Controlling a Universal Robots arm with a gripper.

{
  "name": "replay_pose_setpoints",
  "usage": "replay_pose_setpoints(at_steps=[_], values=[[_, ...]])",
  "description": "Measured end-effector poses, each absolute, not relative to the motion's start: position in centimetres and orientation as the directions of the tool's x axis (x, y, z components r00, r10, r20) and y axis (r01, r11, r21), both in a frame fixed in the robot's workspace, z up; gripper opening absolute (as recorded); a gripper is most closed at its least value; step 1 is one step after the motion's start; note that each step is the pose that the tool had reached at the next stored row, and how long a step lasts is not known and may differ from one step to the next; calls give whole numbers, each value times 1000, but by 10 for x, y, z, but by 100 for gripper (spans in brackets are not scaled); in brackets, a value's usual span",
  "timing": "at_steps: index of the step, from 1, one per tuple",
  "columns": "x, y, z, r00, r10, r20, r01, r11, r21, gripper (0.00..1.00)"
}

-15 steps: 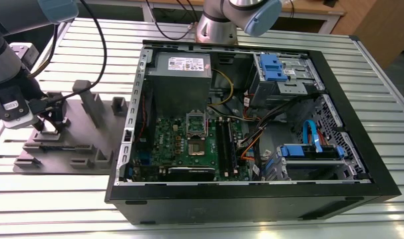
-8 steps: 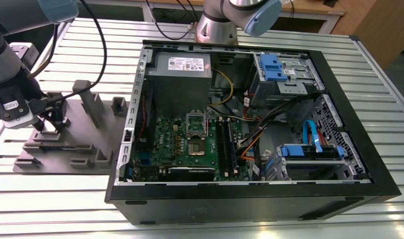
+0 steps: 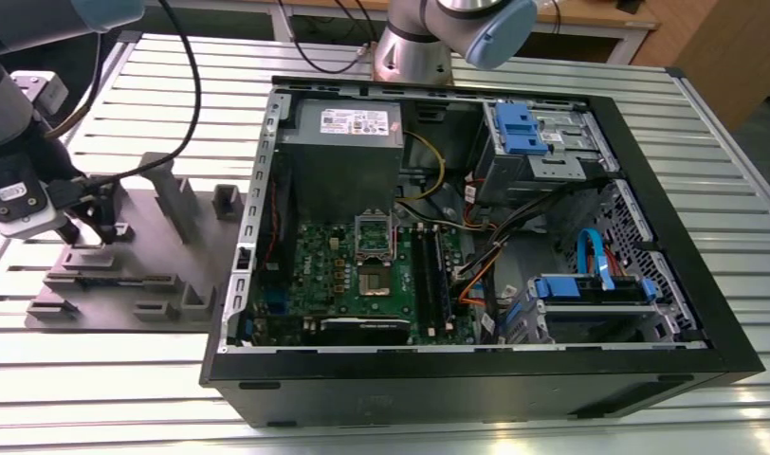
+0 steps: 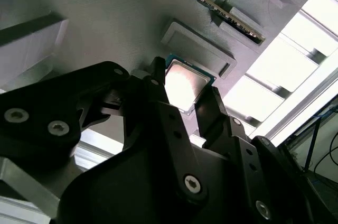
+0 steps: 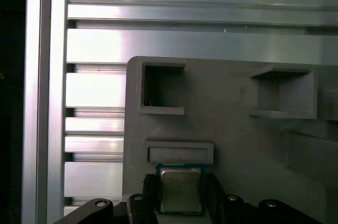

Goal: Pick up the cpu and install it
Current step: 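Pick up the cpu and move it towards the insertion slot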

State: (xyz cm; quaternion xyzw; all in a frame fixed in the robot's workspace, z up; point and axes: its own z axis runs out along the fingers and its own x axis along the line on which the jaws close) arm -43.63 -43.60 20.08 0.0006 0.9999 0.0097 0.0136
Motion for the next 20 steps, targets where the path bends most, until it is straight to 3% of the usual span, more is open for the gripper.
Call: replay_pose_setpoints(at_steps=[20], values=[[-436, -436, 210, -1000, 1, -27, 1, 1000, 19, 47]])
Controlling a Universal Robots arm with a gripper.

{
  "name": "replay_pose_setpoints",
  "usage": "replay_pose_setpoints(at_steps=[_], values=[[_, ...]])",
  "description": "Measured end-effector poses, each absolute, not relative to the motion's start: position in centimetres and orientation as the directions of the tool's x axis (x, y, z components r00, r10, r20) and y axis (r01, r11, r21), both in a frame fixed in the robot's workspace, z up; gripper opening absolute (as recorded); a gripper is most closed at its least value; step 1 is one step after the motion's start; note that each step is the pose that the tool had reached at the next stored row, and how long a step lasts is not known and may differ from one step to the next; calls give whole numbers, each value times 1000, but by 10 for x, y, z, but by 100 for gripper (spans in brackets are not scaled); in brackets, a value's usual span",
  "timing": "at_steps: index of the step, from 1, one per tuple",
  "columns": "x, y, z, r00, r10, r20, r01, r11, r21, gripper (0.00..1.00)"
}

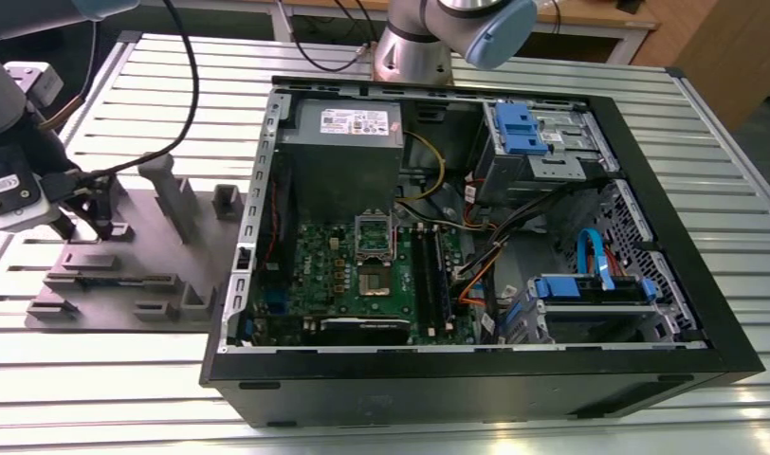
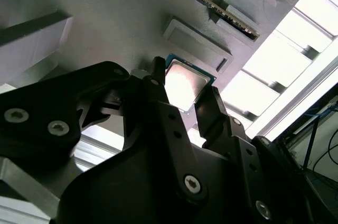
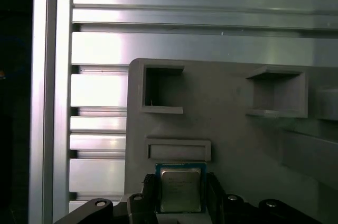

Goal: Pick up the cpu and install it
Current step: 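Pick up the cpu and move it towards the insertion slot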

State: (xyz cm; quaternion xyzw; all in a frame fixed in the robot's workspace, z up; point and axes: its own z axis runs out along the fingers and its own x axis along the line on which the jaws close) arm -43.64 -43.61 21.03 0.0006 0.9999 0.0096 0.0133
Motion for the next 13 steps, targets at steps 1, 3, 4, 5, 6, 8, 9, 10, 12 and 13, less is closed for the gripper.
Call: replay_pose_setpoints(at_steps=[1, 3, 4, 5, 6, 8, 9, 10, 12, 13], values=[[-436, -436, 212, -1000, 1, -27, 1, 1000, 19, 47], [-436, -436, 214, -1000, 1, -27, 1, 1000, 19, 47], [-436, -436, 216, -1000, 1, -27, 1, 1000, 19, 47], [-436, -436, 218, -1000, 1, -27, 1, 1000, 19, 47], [-436, -436, 220, -1000, 1, -27, 1, 1000, 19, 47], [-436, -436, 223, -1000, 1, -27, 1, 1000, 20, 47], [-436, -436, 223, -1000, 1, -27, 1, 1000, 20, 47], [-436, -436, 223, -1000, 1, -27, 1, 1000, 20, 47], [-436, -436, 223, -1000, 1, -27, 1, 1000, 19, 47], [-436, -436, 223, -1000, 1, -27, 1, 1000, 19, 47]])
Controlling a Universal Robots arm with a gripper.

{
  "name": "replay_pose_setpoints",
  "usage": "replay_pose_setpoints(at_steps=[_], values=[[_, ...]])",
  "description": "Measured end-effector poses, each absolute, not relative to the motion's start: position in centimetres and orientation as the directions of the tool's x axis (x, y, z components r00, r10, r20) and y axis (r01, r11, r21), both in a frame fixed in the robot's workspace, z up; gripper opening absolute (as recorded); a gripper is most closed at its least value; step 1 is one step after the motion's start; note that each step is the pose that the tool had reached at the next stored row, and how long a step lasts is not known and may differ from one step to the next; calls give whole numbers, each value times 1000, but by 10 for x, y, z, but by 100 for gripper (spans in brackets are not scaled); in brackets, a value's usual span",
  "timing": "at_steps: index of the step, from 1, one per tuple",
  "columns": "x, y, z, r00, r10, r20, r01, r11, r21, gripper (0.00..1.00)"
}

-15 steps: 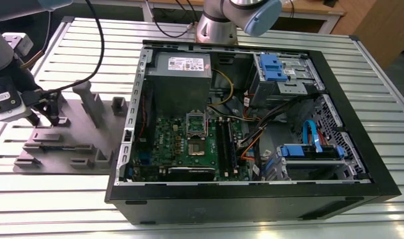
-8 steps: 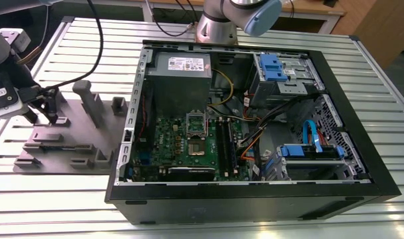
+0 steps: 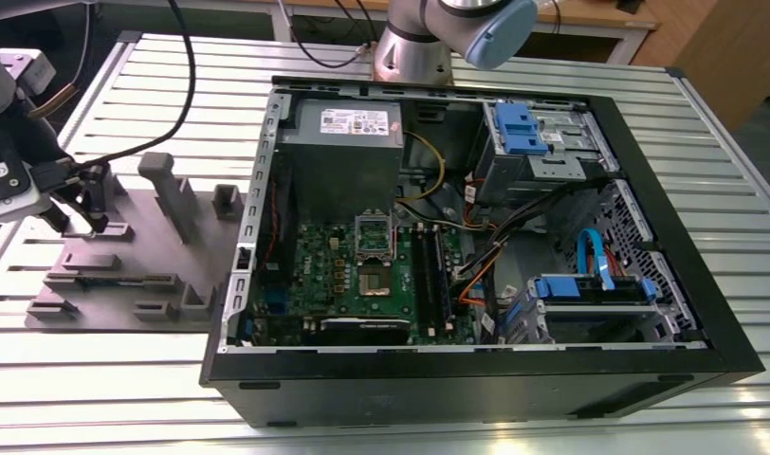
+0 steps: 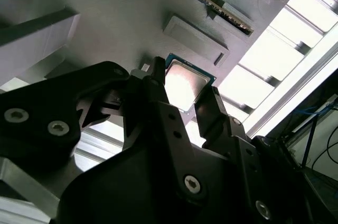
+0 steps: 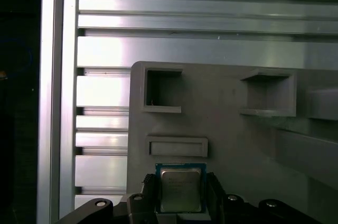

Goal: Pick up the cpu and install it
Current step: 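Pick up the cpu and move it towards the insertion slot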

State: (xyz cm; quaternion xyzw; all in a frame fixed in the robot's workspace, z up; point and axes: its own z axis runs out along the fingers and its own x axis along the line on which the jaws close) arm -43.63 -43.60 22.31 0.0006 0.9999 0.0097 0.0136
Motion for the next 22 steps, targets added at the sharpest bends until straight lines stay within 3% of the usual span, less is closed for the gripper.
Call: replay_pose_setpoints(at_steps=[22], values=[[-436, -436, 230, -1000, 1, -27, 1, 1000, 20, 47]])
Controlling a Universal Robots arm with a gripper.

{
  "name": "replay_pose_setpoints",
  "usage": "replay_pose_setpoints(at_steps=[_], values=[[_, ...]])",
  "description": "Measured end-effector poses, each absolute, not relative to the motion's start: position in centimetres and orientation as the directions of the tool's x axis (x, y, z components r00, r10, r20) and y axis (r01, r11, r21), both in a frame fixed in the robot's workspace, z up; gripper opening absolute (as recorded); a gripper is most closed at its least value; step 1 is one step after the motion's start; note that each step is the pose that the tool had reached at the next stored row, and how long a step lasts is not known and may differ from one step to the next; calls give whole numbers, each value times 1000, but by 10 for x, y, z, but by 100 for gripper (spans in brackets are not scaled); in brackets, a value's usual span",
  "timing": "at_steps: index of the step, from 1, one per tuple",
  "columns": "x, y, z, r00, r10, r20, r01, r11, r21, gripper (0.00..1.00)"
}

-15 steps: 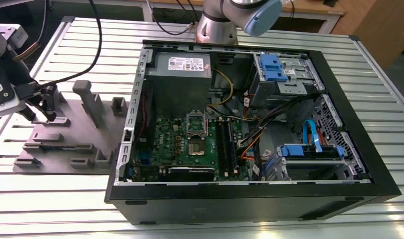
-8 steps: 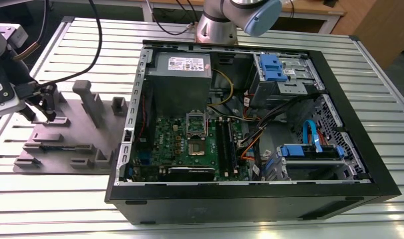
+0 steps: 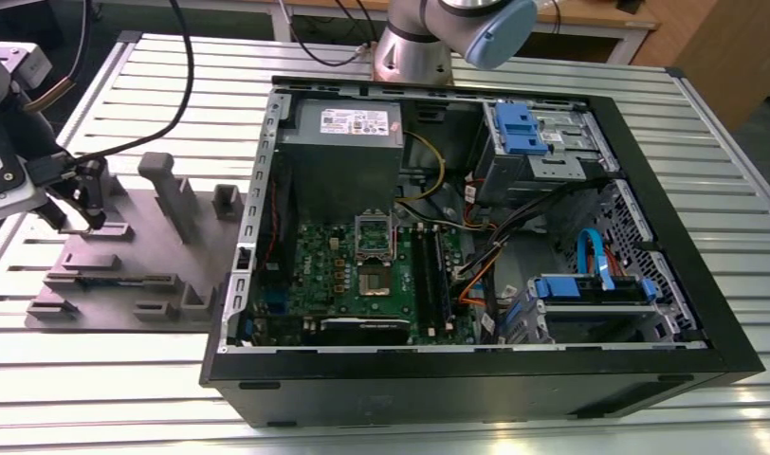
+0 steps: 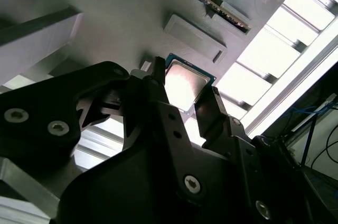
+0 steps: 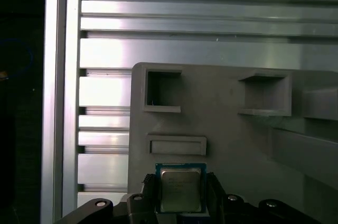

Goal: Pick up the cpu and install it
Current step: 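Pick up the cpu and move it towards the insertion slot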

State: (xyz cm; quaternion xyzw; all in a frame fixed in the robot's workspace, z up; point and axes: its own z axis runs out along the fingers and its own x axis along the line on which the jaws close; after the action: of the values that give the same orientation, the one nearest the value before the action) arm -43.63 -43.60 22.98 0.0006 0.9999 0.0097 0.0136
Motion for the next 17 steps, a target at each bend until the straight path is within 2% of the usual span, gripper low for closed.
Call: replay_pose_setpoints(at_steps=[17], values=[[-436, -436, 233, -1000, 1, -27, 1, 1000, 20, 47]])
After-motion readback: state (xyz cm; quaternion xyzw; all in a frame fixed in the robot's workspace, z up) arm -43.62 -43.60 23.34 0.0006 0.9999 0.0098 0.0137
